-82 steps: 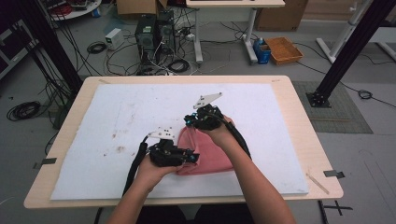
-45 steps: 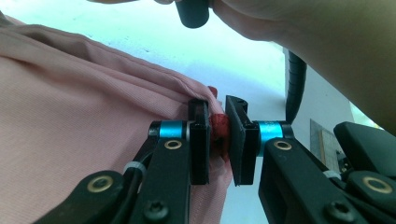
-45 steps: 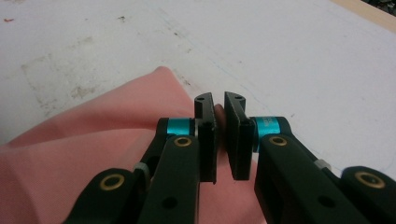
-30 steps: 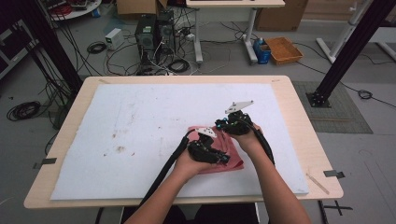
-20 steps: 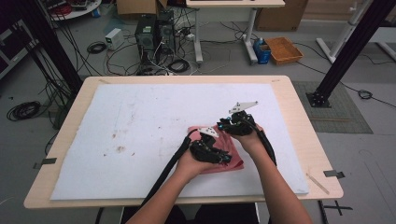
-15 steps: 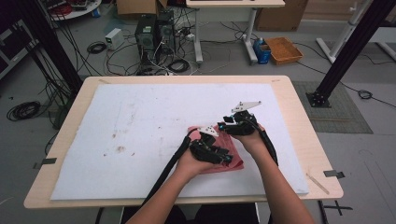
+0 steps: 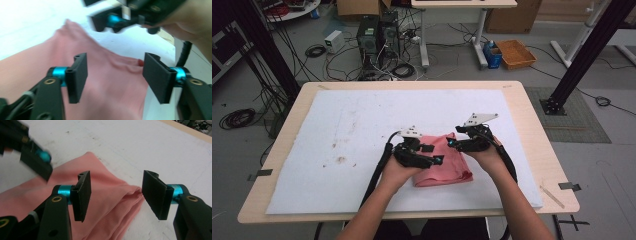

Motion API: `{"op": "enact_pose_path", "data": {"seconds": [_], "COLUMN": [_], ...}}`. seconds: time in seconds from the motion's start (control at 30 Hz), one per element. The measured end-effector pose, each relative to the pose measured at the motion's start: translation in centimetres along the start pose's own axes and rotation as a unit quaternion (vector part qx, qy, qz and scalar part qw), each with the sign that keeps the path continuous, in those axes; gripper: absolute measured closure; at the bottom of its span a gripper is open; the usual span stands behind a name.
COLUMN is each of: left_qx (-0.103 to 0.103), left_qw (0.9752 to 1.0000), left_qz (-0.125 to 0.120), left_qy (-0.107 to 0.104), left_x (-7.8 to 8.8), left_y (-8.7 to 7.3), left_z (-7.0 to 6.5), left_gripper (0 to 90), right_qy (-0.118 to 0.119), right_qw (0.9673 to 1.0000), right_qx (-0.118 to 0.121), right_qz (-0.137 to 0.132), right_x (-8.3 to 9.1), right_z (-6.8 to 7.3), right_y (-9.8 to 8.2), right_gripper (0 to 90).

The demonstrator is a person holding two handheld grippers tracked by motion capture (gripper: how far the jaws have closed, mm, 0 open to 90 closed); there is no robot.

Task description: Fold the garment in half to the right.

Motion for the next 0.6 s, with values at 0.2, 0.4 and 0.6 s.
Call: {"op": "enact_pose_path", "data": {"seconds": [0.2,0.4,0.6], "left_qx": [-0.001,-0.001,-0.004], "left_qw": [0.9995,0.9983,0.9953], "left_qz": [-0.016,-0.044,-0.055], "left_qy": [0.026,0.04,0.08], "left_x": [3.3,6.7,9.3], "left_y": [-1.3,-2.9,-4.6], "left_z": [1.9,2.8,4.0], "left_gripper": [28.2,25.3,24.8], "right_qy": [0.009,0.021,0.032], "right_qw": [0.9999,0.9997,0.9991], "right_qx": [0.009,0.0,-0.002], "right_qz": [0.008,0.011,0.028], "right_x": [0.1,0.2,0.3], "right_z": [1.5,2.5,4.0], "right_y": [-1.1,-2.3,-4.2], "right_gripper": [37.2,38.2,41.2]}}
Point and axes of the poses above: each handheld gripper's, and its own axes: x roughly backward along the jaws, y roughly out of its top, z roughly to its left, the point moved 3 cm from there along -x, roughly forward along the jaws, and after that the axes turned 10 degrees about y, right-handed, at the moved point
